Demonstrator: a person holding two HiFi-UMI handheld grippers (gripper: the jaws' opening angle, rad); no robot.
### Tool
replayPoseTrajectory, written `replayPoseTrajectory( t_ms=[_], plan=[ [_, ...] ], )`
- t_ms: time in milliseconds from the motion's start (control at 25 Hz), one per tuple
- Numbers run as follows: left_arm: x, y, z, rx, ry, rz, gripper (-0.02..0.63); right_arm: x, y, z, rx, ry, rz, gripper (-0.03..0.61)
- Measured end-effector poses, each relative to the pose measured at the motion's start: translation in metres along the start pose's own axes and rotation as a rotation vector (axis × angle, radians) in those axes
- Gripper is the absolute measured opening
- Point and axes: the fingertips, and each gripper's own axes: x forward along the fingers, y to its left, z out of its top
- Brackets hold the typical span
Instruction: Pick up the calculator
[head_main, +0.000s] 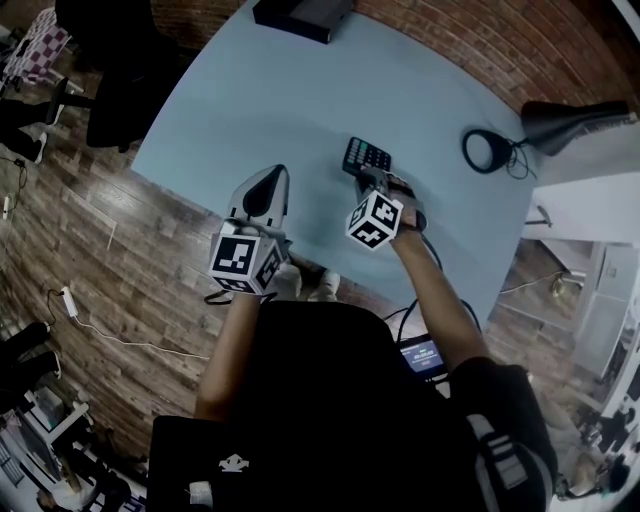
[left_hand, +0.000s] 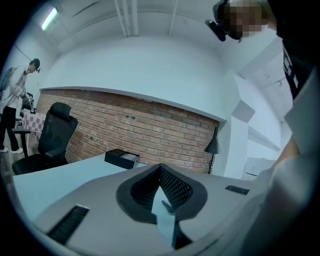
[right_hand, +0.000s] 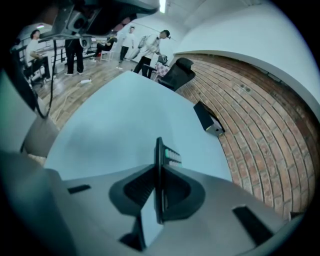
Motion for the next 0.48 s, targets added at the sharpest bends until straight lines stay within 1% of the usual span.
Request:
replayPoseTrajectory(
  t_ms=[160, 480],
  plan=[
    [-0.001, -0.004, 0.005, 0.01, -0.013, 0.0, 0.003, -0.008, -0.003, 0.0, 0.048, -0.019, 0.006, 0.047],
    [-0.004, -0.018, 0.006, 0.015, -0.015, -0.009, 0.003, -0.036, -0.014, 0.015, 0.134, -0.117, -0.023, 0.046]
  ],
)
